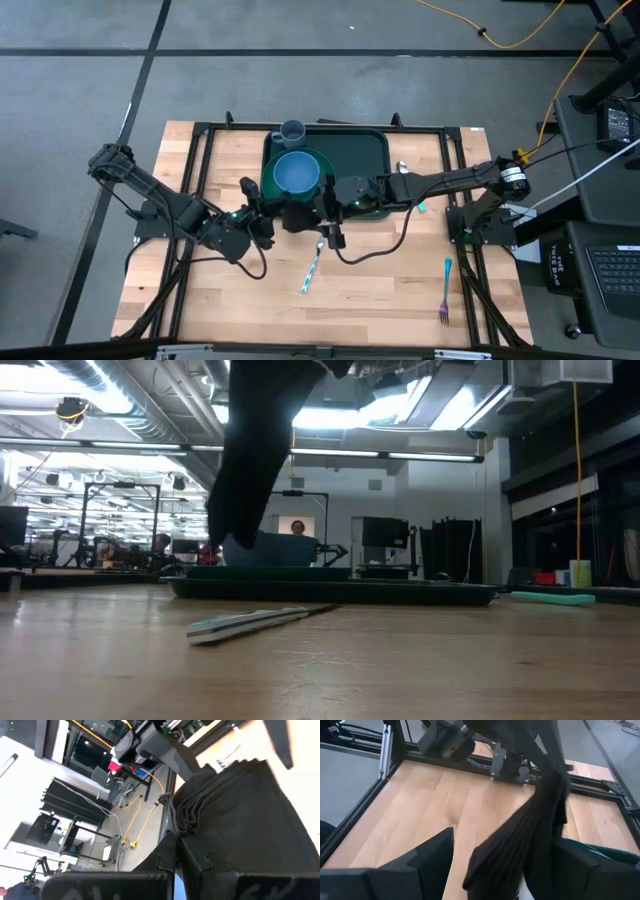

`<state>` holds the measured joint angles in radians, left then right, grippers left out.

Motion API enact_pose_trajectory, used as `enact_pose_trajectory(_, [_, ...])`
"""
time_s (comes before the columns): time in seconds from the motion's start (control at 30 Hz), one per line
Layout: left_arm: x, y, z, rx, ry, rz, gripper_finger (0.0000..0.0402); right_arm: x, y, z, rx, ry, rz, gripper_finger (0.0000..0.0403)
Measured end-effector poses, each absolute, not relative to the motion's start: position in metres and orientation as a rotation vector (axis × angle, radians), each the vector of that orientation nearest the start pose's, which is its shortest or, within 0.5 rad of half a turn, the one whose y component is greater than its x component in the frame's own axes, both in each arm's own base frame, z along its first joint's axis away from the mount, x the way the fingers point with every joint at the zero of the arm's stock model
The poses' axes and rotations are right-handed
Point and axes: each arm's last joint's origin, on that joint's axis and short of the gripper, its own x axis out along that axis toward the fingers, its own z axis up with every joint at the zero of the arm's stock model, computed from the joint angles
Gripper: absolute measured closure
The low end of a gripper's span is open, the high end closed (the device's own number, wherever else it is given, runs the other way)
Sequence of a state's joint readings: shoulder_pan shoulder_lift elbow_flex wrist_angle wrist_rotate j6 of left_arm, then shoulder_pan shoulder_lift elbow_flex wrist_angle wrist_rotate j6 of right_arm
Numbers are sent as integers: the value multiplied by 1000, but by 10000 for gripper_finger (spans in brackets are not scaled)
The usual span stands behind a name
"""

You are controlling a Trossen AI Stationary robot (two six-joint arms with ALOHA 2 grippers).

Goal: Set up tray
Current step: Put the black napkin on the green tray

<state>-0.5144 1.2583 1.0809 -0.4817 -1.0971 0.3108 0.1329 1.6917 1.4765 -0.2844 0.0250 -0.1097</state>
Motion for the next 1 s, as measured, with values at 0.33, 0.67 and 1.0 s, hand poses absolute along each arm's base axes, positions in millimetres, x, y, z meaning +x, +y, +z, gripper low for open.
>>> enact_pose_trajectory(0.33, [241, -98, 325, 753, 526, 470, 399, 384, 47, 323, -192, 526, 10, 137])
enact_pose_trajectory(0.67, [244, -101, 328, 710, 490, 391, 399, 383, 42, 322, -265, 549, -150, 167])
enact_pose_trajectory(1.0, [244, -101, 328, 704, 489, 381, 399, 383, 43, 322, -322, 553, -93, 233])
